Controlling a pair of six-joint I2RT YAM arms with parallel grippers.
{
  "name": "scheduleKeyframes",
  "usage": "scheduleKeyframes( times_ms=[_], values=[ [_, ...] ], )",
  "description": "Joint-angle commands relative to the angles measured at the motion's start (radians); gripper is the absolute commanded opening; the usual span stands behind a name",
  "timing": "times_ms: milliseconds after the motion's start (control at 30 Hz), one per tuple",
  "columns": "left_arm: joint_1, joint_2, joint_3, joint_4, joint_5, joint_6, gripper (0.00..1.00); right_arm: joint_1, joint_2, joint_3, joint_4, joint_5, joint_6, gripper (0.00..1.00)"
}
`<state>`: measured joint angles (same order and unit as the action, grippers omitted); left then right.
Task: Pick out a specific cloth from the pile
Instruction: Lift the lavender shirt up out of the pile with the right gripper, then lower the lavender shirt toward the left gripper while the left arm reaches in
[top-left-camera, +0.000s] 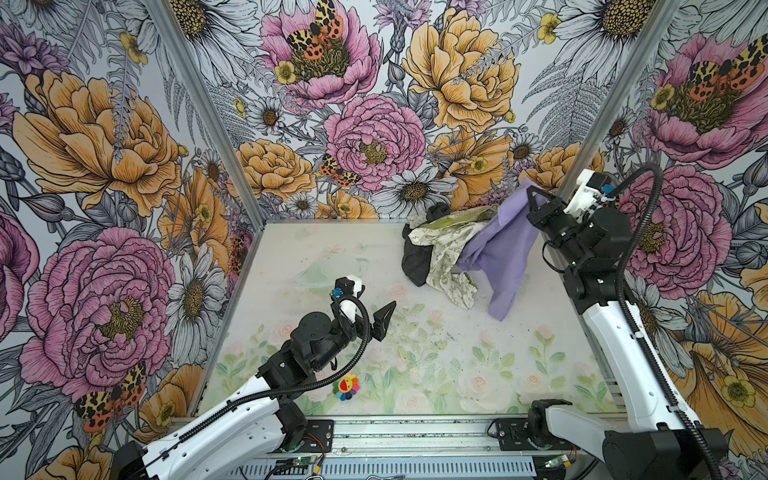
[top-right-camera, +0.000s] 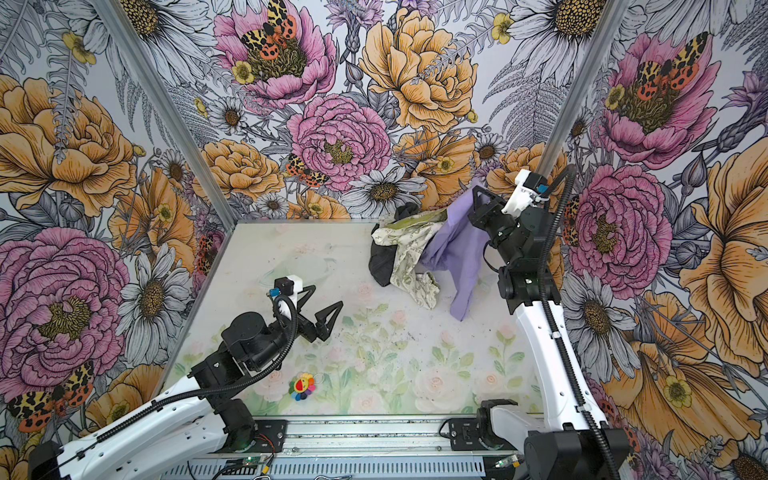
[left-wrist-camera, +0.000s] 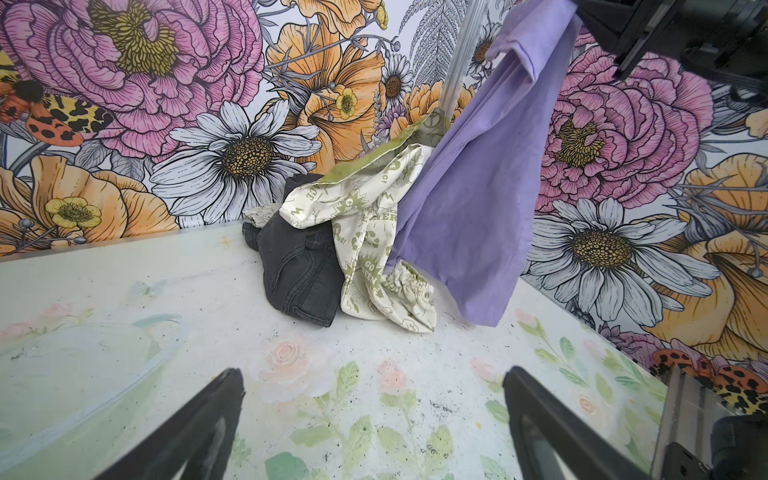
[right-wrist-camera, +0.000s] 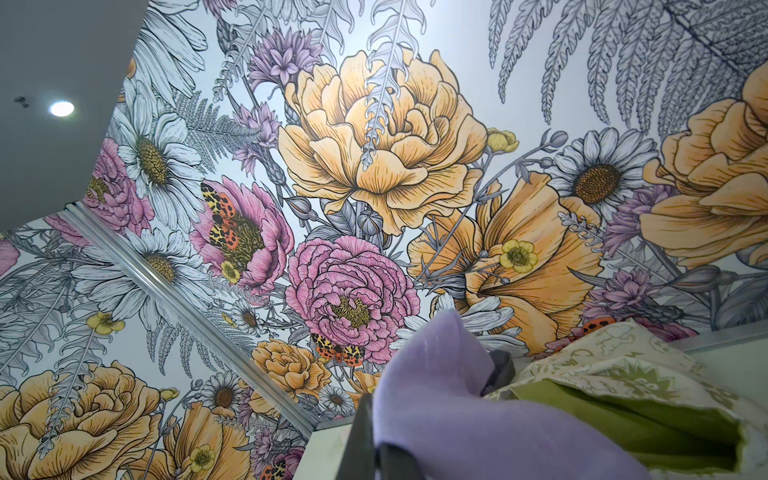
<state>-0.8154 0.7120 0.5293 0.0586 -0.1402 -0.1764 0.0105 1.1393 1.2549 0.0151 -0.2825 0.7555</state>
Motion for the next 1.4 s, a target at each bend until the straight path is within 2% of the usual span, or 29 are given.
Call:
scheduleKeyframes(
  times_ms=[0, 233, 600, 767, 1067, 1367],
  values=[
    [-0.008, -0.016, 0.013, 0.027, 0.022, 0.000, 0.99, 0.009, -0.039, 0.112, 0.192, -0.024, -0.052, 0.00],
    [-0.008, -0.016, 0.012, 0.027, 0.021, -0.001, 0.99, 0.011, -0.029, 0.202, 0.176, -0.016, -0.087, 0.00],
    [-0.009, 0.000, 0.019, 0.029, 0.026, -0.006, 0.99, 0.081, -0.005, 0.280, 0.218, -0.125, -0.084, 0.00],
    [-0.009, 0.004, 0.023, 0.029, 0.038, -0.005, 0.99, 0.161, -0.004, 0.295, 0.253, -0.169, -0.092, 0.00],
    [-0.009, 0.003, 0.021, 0.060, 0.068, -0.013, 0.99, 0.302, 0.058, 0.352, 0.207, -0.168, -0.145, 0.00],
    [-0.009, 0.016, 0.029, 0.122, 0.108, -0.016, 0.99, 0.514, 0.207, 0.370, 0.037, -0.088, -0.313, 0.00]
  ],
)
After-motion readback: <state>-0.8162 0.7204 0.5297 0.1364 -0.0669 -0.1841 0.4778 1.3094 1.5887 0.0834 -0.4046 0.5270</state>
